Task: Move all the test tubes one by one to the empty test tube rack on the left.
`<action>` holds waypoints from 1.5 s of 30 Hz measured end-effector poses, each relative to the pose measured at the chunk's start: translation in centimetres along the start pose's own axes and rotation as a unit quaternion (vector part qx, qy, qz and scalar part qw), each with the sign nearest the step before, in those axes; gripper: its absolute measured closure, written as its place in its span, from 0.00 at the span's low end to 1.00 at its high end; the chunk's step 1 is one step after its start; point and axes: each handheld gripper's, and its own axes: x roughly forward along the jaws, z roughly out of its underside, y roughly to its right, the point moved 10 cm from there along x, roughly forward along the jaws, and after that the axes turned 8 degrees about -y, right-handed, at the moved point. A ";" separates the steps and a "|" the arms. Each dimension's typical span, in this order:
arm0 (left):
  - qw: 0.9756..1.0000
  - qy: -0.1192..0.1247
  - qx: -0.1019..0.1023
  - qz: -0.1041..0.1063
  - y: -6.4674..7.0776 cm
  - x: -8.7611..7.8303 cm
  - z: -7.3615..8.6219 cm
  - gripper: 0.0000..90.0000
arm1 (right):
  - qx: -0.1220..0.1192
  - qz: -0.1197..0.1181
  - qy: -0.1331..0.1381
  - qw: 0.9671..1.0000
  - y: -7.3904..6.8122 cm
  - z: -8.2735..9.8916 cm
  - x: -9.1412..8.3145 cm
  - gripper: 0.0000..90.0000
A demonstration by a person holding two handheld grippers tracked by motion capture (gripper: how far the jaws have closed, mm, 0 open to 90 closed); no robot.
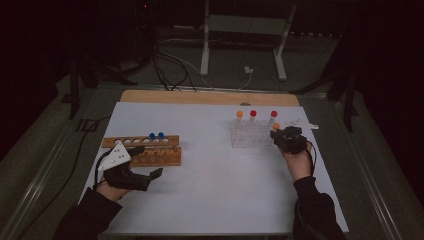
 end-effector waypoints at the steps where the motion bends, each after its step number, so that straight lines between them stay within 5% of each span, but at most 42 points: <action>1: 1.000 0.000 0.000 -0.001 0.0 0.0 0.0 0.02 | 0.003 0.001 0.000 1.000 0.0 0.0 0.1 0.80; 14: 1.000 -0.002 0.003 -0.001 0.0 0.0 0.0 0.02 | -0.004 0.026 0.004 1.000 0.0 -0.3 0.0 0.83; 32: 1.000 -0.007 0.009 0.007 0.5 0.1 -0.1 0.02 | -0.020 0.030 0.074 0.997 -0.8 -3.5 -5.5 0.83; 45: 1.000 -0.010 0.012 0.023 1.3 0.3 -0.3 0.02 | -0.065 -0.031 0.074 0.995 -5.6 -3.4 -7.4 0.83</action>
